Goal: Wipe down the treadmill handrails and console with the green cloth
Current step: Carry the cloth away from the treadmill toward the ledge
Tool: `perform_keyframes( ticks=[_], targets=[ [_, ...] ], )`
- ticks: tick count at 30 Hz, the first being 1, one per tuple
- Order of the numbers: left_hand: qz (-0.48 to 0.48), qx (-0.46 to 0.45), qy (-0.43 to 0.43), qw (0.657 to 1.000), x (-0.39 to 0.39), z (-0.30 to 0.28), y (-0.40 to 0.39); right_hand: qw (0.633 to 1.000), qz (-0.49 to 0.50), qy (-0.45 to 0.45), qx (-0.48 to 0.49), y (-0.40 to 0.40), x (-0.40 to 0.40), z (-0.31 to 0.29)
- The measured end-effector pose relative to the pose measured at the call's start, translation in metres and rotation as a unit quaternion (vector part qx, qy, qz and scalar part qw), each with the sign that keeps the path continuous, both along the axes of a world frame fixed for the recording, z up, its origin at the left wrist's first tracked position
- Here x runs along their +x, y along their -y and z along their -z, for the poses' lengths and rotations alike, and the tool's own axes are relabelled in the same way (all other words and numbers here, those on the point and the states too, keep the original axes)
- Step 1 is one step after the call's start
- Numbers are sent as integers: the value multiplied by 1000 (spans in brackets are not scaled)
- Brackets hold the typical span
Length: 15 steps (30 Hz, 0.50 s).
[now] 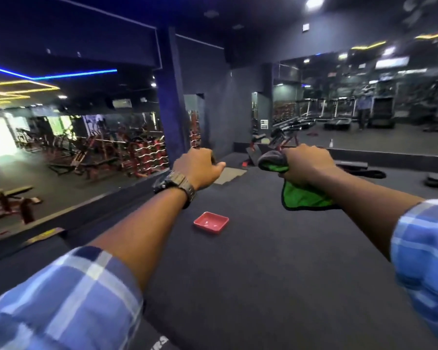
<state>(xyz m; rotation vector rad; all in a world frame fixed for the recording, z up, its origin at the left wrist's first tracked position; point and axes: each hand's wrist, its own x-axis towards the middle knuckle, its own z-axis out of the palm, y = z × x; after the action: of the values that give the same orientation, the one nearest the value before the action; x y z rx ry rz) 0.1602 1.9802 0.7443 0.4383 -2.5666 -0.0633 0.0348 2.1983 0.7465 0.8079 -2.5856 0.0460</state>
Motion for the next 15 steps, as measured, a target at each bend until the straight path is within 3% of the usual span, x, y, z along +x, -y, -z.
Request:
perform_keyframes(
  ticks=[7, 15],
  targets=[
    [-48, 9, 14, 999, -102, 15, 57, 999, -36, 4, 7, 48, -114, 15],
    [-81, 31, -13, 996, -257, 30, 182, 997, -71, -8, 14, 166, -284, 30]
  ],
)
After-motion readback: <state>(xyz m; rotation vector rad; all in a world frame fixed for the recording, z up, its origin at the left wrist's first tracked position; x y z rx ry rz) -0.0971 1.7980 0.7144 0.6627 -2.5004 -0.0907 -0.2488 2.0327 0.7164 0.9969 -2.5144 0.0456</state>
